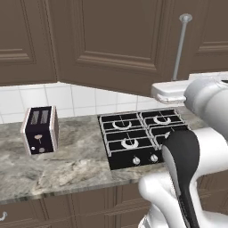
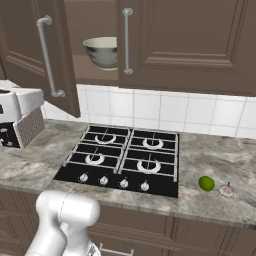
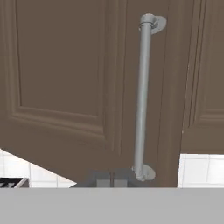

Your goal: Open the cabinet. Place the bowl and condiment on the counter. Then place the lime and garlic on the cutting board.

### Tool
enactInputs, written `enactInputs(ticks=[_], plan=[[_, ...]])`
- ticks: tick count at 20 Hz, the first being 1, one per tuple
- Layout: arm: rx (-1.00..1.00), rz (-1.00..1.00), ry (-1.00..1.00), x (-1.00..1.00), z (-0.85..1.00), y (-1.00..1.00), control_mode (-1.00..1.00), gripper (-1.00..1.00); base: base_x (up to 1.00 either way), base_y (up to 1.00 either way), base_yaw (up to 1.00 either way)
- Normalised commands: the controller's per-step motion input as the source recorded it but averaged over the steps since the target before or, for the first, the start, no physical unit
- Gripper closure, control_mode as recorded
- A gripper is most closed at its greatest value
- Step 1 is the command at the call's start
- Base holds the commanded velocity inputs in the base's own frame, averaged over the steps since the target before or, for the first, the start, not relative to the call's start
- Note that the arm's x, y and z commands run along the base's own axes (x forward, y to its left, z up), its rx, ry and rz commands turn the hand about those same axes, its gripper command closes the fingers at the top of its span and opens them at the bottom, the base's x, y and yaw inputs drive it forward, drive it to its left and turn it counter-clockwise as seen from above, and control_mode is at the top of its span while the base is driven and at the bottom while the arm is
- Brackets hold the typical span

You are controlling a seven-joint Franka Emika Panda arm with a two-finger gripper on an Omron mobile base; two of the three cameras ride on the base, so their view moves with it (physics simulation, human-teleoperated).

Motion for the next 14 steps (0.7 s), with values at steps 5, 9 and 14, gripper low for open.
enactInputs(ticks=[5,9,14], plan=[[0.0,0.0,0.16,-0.8,0.1,0.27,-1.0,1.0,0.0,0.0,0.0],[0.0,0.0,0.09,-0.6,0.3,-0.1,-1.0,-1.0,0.0,0.0,0.0],[0.09,0.0,-0.11,0.02,0.13,-0.91,-1.0,-1.0,0.0,0.0,0.0]])
